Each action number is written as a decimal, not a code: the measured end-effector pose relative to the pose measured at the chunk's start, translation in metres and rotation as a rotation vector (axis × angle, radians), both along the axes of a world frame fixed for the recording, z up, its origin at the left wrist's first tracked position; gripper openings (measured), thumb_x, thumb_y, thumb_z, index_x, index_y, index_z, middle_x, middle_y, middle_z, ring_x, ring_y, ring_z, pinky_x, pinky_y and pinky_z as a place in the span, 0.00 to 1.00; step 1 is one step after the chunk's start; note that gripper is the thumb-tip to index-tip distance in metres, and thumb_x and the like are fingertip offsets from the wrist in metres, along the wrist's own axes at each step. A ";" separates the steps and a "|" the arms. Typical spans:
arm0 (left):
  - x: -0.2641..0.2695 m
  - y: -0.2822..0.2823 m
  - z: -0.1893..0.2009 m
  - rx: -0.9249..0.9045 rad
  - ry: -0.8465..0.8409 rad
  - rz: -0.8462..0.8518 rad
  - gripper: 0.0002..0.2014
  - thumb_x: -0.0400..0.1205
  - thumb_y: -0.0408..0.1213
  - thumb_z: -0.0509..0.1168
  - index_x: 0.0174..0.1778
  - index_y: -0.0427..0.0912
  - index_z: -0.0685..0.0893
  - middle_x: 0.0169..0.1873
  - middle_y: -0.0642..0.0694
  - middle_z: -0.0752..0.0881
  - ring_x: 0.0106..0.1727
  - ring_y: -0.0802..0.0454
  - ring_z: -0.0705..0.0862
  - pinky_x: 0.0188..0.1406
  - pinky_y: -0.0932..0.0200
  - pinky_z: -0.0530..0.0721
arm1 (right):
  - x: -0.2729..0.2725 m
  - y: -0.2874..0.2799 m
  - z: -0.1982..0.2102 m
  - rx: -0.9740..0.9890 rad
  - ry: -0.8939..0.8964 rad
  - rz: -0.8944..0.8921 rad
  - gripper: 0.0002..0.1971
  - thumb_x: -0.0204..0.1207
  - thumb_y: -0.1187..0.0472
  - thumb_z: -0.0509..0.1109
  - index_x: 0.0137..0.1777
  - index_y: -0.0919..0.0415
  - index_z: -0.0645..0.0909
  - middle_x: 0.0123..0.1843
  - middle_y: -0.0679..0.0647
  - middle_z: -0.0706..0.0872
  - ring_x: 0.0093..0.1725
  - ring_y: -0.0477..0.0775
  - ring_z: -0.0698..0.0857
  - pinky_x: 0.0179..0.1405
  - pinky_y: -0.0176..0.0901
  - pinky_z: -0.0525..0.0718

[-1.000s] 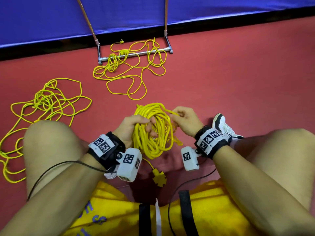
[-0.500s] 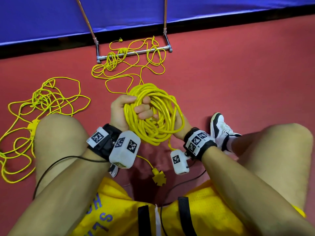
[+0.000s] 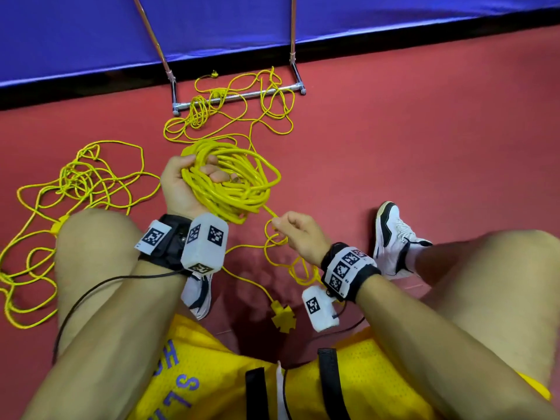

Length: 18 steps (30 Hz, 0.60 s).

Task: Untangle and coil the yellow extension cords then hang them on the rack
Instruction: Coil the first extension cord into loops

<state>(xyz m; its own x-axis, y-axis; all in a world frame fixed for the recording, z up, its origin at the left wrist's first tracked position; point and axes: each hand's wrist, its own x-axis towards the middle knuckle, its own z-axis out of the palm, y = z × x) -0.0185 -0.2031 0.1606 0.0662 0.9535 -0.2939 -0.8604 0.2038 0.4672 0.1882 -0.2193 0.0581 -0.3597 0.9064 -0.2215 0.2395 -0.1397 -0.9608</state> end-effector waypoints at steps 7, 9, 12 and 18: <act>0.008 0.002 0.000 -0.119 0.101 0.194 0.09 0.69 0.43 0.62 0.32 0.40 0.77 0.17 0.52 0.73 0.21 0.53 0.74 0.39 0.56 0.78 | 0.007 -0.013 0.018 0.293 -0.439 0.231 0.29 0.79 0.37 0.66 0.30 0.59 0.63 0.25 0.55 0.67 0.29 0.60 0.70 0.33 0.50 0.68; 0.016 0.000 0.000 -0.108 0.169 0.207 0.08 0.73 0.41 0.60 0.33 0.40 0.76 0.16 0.51 0.72 0.20 0.53 0.74 0.38 0.56 0.78 | 0.003 -0.013 0.017 0.265 -0.449 0.254 0.28 0.81 0.38 0.61 0.29 0.58 0.64 0.25 0.57 0.70 0.31 0.64 0.73 0.36 0.53 0.72; 0.024 -0.003 0.002 -0.065 0.250 0.210 0.12 0.83 0.38 0.53 0.36 0.39 0.76 0.16 0.50 0.72 0.19 0.52 0.74 0.36 0.58 0.80 | 0.006 -0.007 0.008 0.077 -0.257 0.001 0.25 0.83 0.41 0.57 0.28 0.55 0.71 0.25 0.50 0.71 0.28 0.53 0.71 0.36 0.52 0.72; 0.015 -0.004 0.006 0.063 0.288 0.206 0.07 0.76 0.39 0.58 0.37 0.39 0.77 0.16 0.50 0.72 0.21 0.52 0.73 0.40 0.55 0.81 | 0.025 0.005 0.006 0.445 -0.592 -0.032 0.26 0.82 0.36 0.59 0.32 0.55 0.65 0.28 0.49 0.73 0.34 0.62 0.73 0.36 0.51 0.68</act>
<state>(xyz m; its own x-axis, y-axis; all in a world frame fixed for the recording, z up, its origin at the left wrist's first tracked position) -0.0037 -0.2069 0.1667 -0.2065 0.9551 -0.2124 -0.7113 0.0025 0.7029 0.2132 -0.2145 0.0641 -0.2657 0.9638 0.0204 0.7374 0.2168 -0.6398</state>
